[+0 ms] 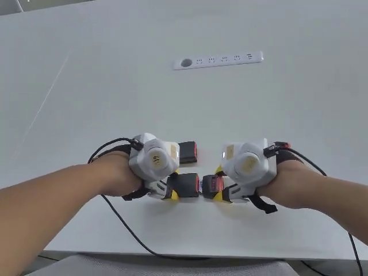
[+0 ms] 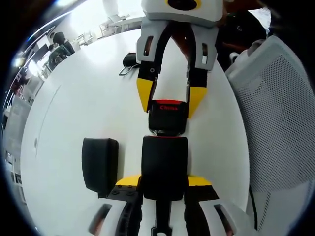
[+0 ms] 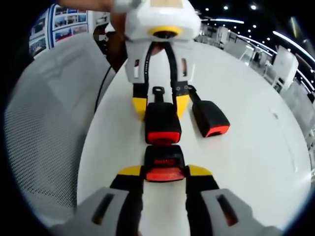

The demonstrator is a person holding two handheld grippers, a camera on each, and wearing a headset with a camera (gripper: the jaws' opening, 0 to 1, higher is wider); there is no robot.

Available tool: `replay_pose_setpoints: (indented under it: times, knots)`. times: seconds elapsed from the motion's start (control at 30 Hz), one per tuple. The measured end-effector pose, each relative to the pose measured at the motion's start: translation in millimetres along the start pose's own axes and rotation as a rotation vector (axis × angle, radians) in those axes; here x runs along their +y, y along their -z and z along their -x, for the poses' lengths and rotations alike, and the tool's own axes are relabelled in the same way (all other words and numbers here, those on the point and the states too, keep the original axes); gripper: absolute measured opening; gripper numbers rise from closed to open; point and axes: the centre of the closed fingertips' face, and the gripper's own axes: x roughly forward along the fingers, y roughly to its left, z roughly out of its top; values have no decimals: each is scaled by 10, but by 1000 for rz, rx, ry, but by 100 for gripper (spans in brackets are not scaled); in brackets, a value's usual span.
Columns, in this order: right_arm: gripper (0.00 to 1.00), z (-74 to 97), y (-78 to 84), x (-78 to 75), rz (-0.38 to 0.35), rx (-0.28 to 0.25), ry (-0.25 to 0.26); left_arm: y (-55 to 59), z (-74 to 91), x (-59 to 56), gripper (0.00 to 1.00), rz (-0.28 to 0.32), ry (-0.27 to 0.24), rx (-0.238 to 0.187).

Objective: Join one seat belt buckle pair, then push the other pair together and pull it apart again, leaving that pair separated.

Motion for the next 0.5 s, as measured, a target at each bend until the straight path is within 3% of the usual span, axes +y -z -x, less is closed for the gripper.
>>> replay_pose_setpoints:
  times: [0.13, 0.33, 0.5]
  knots:
    - [32, 1, 2, -1, 7, 2, -1, 2, 0, -4, 34, -4, 1, 11]
    - [32, -13, -7, -25, 14, 11, -6, 11, -7, 6, 34, 4, -9, 68]
    - [33, -10, -16, -23, 11, 17, -8, 20, 2, 9, 34, 11, -11, 55]
